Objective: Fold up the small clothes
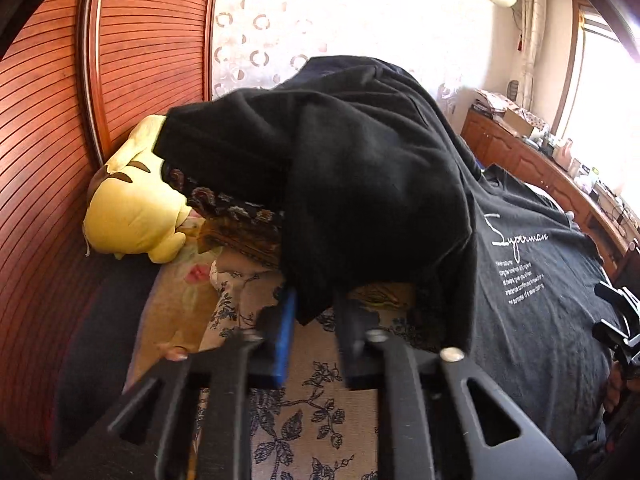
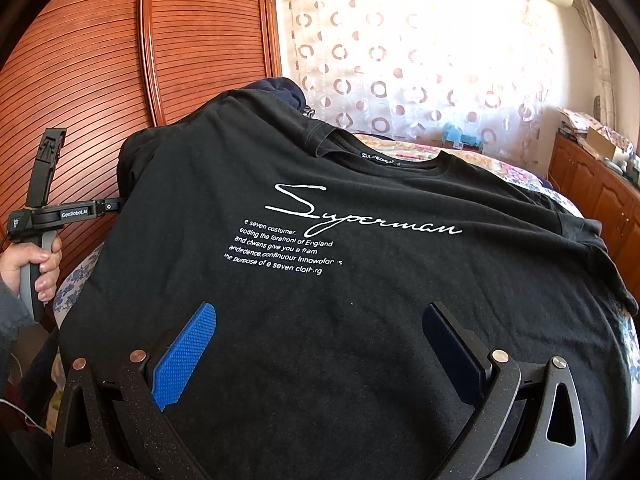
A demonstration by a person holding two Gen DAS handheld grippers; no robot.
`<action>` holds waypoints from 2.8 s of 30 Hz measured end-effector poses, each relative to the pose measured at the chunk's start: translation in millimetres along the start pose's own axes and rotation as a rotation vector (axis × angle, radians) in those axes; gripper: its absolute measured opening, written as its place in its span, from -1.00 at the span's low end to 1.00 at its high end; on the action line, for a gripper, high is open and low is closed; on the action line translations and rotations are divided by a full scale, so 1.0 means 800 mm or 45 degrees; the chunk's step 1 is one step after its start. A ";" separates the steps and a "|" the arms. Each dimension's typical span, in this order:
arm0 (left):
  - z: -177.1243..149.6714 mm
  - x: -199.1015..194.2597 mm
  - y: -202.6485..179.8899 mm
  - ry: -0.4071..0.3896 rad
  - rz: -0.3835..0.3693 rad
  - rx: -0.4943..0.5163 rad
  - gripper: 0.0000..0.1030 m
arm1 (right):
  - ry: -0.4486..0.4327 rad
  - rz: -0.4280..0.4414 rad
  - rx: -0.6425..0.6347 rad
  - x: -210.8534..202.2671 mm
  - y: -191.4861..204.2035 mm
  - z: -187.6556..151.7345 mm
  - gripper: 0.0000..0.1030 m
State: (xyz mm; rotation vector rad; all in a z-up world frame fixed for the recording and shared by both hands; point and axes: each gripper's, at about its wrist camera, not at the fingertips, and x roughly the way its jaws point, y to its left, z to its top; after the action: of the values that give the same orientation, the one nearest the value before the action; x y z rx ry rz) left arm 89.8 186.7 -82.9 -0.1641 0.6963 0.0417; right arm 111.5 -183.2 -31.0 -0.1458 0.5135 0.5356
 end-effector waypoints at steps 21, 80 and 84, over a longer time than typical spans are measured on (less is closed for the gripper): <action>0.069 -0.060 -0.148 -0.144 -0.184 0.326 -0.88 | 0.002 0.009 0.016 -0.002 -0.002 -0.002 1.00; 0.165 -0.018 -0.190 -0.166 -0.109 0.500 -0.93 | -0.031 0.124 0.040 -0.019 0.005 0.008 1.00; 0.168 -0.012 -0.201 -0.148 -0.086 0.531 -0.56 | -0.030 0.117 0.058 -0.023 0.001 0.003 1.00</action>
State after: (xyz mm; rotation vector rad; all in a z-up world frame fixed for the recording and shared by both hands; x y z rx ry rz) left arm 182.6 50.4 46.4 0.2134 0.5695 -0.1571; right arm 98.4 -190.3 -19.7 -0.0723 0.5106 0.6140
